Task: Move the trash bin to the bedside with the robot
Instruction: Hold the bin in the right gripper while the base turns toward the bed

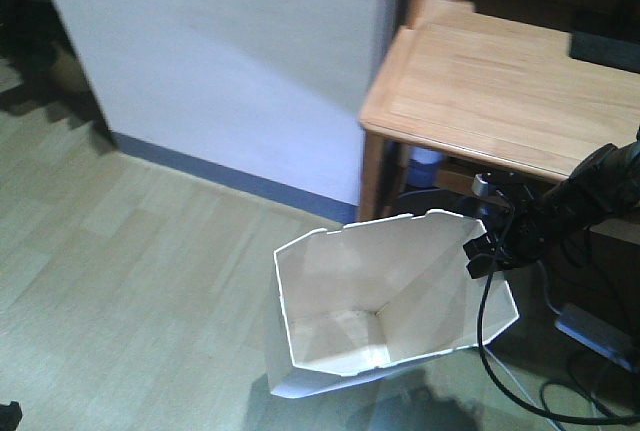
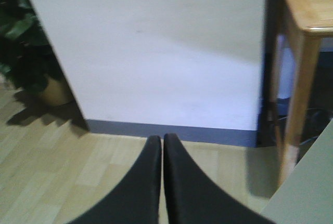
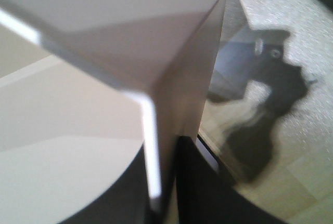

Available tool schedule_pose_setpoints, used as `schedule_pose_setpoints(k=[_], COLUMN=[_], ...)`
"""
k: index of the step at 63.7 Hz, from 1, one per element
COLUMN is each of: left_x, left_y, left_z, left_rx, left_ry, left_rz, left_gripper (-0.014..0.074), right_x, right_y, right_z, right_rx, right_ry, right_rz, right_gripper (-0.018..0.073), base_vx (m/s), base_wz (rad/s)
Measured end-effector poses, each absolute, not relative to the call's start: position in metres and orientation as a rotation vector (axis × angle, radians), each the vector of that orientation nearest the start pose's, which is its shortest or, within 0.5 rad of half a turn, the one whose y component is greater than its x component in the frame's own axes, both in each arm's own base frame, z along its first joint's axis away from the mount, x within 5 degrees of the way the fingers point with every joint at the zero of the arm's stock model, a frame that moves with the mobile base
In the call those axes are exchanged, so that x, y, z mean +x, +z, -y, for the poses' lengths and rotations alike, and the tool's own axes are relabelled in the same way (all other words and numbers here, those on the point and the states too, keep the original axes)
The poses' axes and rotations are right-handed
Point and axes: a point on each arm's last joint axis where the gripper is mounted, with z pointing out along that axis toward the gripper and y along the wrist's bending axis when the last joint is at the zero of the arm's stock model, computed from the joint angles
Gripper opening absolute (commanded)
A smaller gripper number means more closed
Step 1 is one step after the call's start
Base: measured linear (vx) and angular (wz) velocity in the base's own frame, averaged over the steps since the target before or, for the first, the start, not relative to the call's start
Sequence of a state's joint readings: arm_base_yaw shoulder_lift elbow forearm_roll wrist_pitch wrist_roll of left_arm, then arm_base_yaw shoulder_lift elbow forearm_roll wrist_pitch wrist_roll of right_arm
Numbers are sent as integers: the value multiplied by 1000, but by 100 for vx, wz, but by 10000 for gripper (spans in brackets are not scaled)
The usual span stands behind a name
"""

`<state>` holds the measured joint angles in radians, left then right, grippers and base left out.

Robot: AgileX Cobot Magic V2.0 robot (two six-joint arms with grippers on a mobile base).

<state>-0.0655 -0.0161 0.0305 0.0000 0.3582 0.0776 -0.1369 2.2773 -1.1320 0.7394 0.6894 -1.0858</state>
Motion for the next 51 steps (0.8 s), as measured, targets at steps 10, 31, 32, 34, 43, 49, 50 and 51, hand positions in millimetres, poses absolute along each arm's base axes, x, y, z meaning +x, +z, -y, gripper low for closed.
schedule_pose_setpoints(k=[10, 31, 32, 34, 43, 49, 50, 51], left_x=[53, 53, 53, 53, 53, 53, 53, 53], left_y=[172, 172, 172, 172, 172, 172, 172, 172], left_z=[3, 3, 3, 3, 3, 3, 3, 3], left_rx=[133, 133, 133, 133, 133, 133, 133, 133], left_ry=[8, 8, 8, 8, 8, 8, 8, 8], left_rz=[-1851, -1851, -1851, -1851, -1851, -1851, -1851, -1851], left_gripper=[-7, -7, -7, -7, -7, -7, -7, -7], right_x=[353, 353, 353, 353, 354, 354, 354, 354], right_y=[23, 23, 23, 23, 23, 23, 23, 23], right_z=[9, 9, 9, 9, 9, 10, 10, 10], right_rx=[-488, -503, -503, -502, -498, -494, -494, -494], right_ry=[666, 664, 664, 663, 651, 645, 645, 645], right_rz=[-2934, -2937, -2937, -2936, -2934, -2932, -2932, -2932], right_gripper=[-3, -3, -3, -3, -3, -3, -3, -3], base_vx=[-1, 8, 13, 13, 14, 14, 14, 14], base_wz=[54, 44, 40, 40, 42, 46, 48, 48])
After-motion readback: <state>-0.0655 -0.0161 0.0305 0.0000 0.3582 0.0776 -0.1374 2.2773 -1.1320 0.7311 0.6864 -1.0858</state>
